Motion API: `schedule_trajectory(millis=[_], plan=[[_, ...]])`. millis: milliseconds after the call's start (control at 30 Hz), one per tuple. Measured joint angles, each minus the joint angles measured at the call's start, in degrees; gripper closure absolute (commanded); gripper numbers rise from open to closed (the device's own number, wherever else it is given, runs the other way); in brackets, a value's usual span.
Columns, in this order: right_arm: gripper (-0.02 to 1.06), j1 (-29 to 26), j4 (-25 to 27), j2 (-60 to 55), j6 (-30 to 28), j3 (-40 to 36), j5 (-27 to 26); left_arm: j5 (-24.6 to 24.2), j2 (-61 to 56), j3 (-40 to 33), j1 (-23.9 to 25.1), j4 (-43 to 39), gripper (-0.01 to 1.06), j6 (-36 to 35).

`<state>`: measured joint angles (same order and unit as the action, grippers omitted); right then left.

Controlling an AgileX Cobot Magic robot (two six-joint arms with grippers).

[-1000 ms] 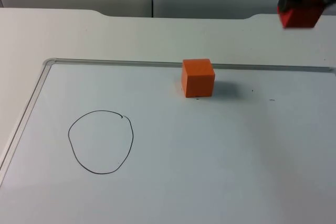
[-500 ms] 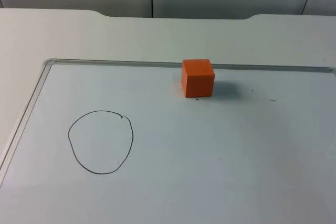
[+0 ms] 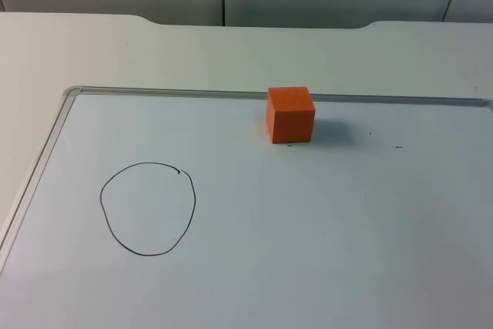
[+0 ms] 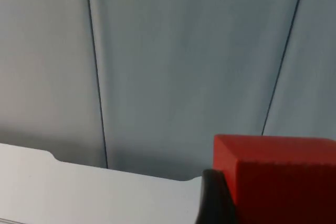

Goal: Pick up one cube with the left hand and another cube with the right hand. First place the cube in the right hand at the target position, then stack the cube in the left hand on top.

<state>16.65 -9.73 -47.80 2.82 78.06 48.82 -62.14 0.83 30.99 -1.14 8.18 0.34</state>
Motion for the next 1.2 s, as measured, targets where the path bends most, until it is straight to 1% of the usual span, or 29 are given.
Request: schedule_trajectory(millis=[33,133,167,300,333,367,400,467,500,600,633,667,700,767,800,900,933,1000,1067,1100,1200], plan=[[1.05,0.0,0.1,0.2,-0.3,-0.3,0.0,0.3,0.3,0.4,0.0,0.5,0.00,0.3],[1.05,0.0,1.5,0.2,-1.5,-0.4,0.0,5.2,5.5,5.0,0.0,8.1,0.00,5.0],[1.05,0.0,1.5,0.2,-1.5,-0.4,0.0,5.2,5.5,5.0,0.0,8.1,0.00,5.0],[1.05,0.0,4.3,0.2,-4.2,-0.5,0.0,12.4,14.4,11.1,0.0,16.4,0.00,12.2],[1.05,0.0,4.3,0.2,-4.2,-0.5,0.0,12.4,14.4,11.1,0.0,16.4,0.00,12.2],[1.05,0.0,4.6,0.2,-4.6,-0.5,0.0,13.7,17.4,12.6,0.0,17.9,0.00,14.3],[1.05,0.0,4.9,0.2,-4.9,-0.5,0.0,16.1,22.3,14.7,0.0,21.2,0.00,17.8],[1.05,0.0,5.1,0.2,-5.2,-0.5,0.0,18.5,29.0,17.9,0.0,27.1,0.00,24.0],[1.05,0.0,5.1,0.2,-5.2,-0.5,0.0,18.5,29.0,17.9,0.0,27.1,0.00,24.0],[1.05,0.0,5.1,0.2,-5.4,-0.5,-0.6,19.4,40.5,23.4,0.0,37.7,0.00,35.1],[1.05,0.0,5.1,0.2,-5.4,-0.5,-0.6,19.4,40.5,23.4,0.0,37.7,0.00,35.1],[1.05,0.0,5.1,0.2,-5.4,-0.5,-0.9,18.6,44.8,25.6,0.0,39.9,0.00,38.3],[1.05,0.0,5.1,0.2,-5.6,-0.5,-1.5,16.8,51.4,28.6,0.0,42.7,0.00,41.9],[1.05,0.0,5.1,0.2,-5.8,-0.5,-2.4,14.6,59.6,32.8,0.0,44.1,0.00,44.4],[1.05,0.0,5.1,0.2,-5.8,-0.5,-2.4,14.6,59.6,32.8,0.0,44.1,0.00,44.4],[1.05,0.0,5.1,0.2,-5.9,-0.5,-3.0,13.7,71.9,38.0,-1.2,44.2,0.00,45.7],[1.05,0.0,5.1,0.2,-5.9,-0.5,-3.0,13.7,71.9,38.0,-1.2,44.2,0.00,45.7],[1.05,0.0,5.1,0.2,-5.9,-0.5,-3.4,13.6,80.1,41.4,-3.5,43.9,0.00,45.8],[1.05,0.0,5.2,0.2,-5.9,-0.5,-3.4,13.6,86.6,45.2,-7.2,41.0,0.00,42.6],[1.05,0.0,5.2,0.2,-5.9,-0.5,-3.4,13.6,86.6,45.2,-7.2,41.0,0.00,42.6],[1.05,0.0,5.2,-0.2,-5.9,-0.5,-3.5,13.5,95.2,51.8,-13.1,32.5,0.00,35.6]])
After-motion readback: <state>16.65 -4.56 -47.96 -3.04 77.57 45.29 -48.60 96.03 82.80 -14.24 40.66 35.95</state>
